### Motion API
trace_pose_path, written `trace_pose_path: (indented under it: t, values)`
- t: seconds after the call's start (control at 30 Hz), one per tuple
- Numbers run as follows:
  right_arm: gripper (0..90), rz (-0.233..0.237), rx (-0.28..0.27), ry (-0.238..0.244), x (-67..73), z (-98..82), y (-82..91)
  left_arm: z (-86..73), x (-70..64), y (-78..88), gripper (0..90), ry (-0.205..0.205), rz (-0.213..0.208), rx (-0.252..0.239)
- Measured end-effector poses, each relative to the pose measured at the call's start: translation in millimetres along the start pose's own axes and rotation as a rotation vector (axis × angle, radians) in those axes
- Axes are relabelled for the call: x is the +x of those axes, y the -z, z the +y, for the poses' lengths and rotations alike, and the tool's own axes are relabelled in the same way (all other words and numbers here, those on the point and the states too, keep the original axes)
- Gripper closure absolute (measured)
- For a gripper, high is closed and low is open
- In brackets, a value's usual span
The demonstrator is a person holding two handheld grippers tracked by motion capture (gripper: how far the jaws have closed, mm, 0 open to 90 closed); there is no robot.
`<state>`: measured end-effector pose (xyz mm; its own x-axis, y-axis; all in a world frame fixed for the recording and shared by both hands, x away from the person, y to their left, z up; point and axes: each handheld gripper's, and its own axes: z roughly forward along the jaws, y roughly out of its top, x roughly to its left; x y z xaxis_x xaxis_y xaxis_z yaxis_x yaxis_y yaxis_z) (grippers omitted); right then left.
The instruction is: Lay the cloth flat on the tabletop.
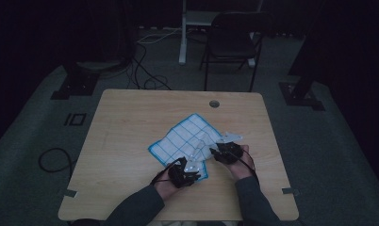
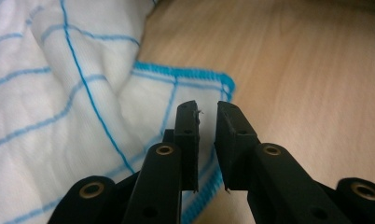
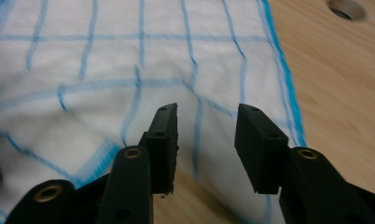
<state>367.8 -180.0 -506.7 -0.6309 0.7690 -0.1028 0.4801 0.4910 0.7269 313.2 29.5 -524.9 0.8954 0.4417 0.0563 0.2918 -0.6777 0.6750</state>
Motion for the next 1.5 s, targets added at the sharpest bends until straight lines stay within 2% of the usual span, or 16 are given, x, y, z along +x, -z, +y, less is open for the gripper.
trace_pose_path:
  t: [0.1,0.2,0.27,0.4,0.57,0.67,0.87,0.9,1.0,1.1,1.23,1.4,1.5]
  values:
    - [55.5,-0.038,0.024,-0.001,-3.9,-12.5,5.1,4.8,4.6,-9.8,78.7,0.005,0.028,0.02]
    - [54.0,-0.05,0.056,0.014,-5.9,-19.9,3.9,5.7,7.0,-16.5,79.1,0.033,0.019,0.026]
    - [54.1,-0.057,0.064,0.016,-6.7,-21.0,2.7,6.2,6.8,-16.5,80.2,0.036,0.018,0.03]
    - [60.5,-0.093,0.084,0.031,-11.9,-20.8,-5.0,6.0,2.3,-15.3,81.8,0.02,-0.007,0.035]
    - [60.3,-0.121,0.075,-0.001,-22.4,-19.2,-10.2,5.5,-9.0,-14.5,81.9,-0.026,-0.05,0.032]
    - [57.8,-0.139,0.092,-0.018,-30.1,-20.1,-14.2,5.0,-16.9,-13.6,82.2,-0.057,-0.076,0.031]
    - [55.7,-0.134,0.08,-0.032,-36.7,-16.5,-15.2,5.2,-32.3,-12.7,83.1,-0.106,-0.138,0.021]
    - [55.8,-0.128,0.077,-0.041,-37.9,-16.2,-15.6,5.7,-34.7,-12.7,82.8,-0.109,-0.161,0.022]
    - [55.2,-0.13,0.069,-0.066,-41.2,-16.6,-17.0,6.7,-41.9,-14.0,81.5,-0.145,-0.159,0.02]
    - [55.1,-0.128,0.056,-0.09,-43.2,-16.2,-16.1,6.8,-41.6,-14.8,81.7,-0.13,-0.166,0.019]
    - [55.6,-0.127,0.031,-0.12,-45.8,-13.6,-14.3,6.4,-43.1,-14.6,82.9,-0.14,-0.176,0.019]
    - [56.1,-0.128,0.04,-0.129,-50.0,-7.0,-18.8,7.1,-49.0,-14.6,83.0,-0.154,-0.191,0.022]
    - [56.5,-0.106,0.043,-0.14,-52.0,-6.3,-20.6,7.6,-51.1,-14.6,83.0,-0.155,-0.201,0.024]
